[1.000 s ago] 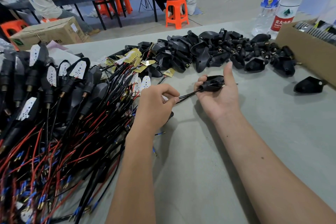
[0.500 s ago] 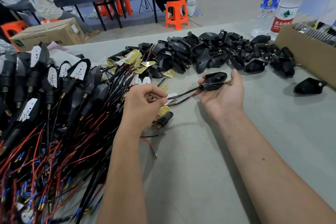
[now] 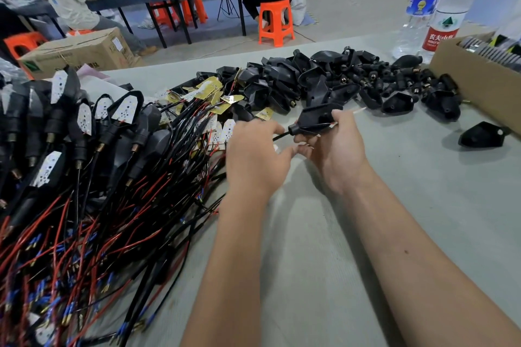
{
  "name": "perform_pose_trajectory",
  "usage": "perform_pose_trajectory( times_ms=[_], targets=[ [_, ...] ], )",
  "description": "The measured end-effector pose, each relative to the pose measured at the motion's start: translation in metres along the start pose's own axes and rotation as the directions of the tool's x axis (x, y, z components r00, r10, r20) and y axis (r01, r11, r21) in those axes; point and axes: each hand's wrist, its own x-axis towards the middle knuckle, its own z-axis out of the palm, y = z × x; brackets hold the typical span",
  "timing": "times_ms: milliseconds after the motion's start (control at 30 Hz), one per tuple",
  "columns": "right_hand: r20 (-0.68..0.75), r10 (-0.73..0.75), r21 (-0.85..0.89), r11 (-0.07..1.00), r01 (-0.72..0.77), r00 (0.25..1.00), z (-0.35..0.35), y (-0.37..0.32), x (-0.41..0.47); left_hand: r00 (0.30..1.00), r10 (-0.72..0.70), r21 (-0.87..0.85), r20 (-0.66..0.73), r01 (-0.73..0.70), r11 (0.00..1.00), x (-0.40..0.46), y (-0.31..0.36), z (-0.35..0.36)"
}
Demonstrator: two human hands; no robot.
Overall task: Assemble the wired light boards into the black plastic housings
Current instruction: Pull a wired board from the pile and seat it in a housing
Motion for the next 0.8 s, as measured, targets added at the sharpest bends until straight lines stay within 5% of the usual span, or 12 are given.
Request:
perform_pose_trajectory(
  times_ms=[233,400,500,800],
  targets=[
    [-0.038,0.055,-0.169,0.984,-0.060,0.998,-0.008,0.001,0.003,0.990,-0.142,-0.288,-0.027,0.128,0.949,-0.007,-0.006,0.020],
    [-0.119,0.068,-0.310,0.945,-0.102,0.991,-0.009,-0.001,0.004,0.990,-0.133,-0.271,-0.041,0.117,0.955,-0.006,-0.010,0.023],
    [-0.186,-0.078,-0.400,0.916,-0.003,0.979,-0.015,-0.002,0.006,0.988,-0.142,-0.233,-0.054,0.126,0.964,-0.005,-0.012,0.023],
    [-0.209,-0.141,-0.309,0.948,0.072,0.968,-0.020,-0.007,0.007,0.988,-0.127,-0.172,-0.082,0.111,0.979,-0.004,-0.010,0.023]
  ],
)
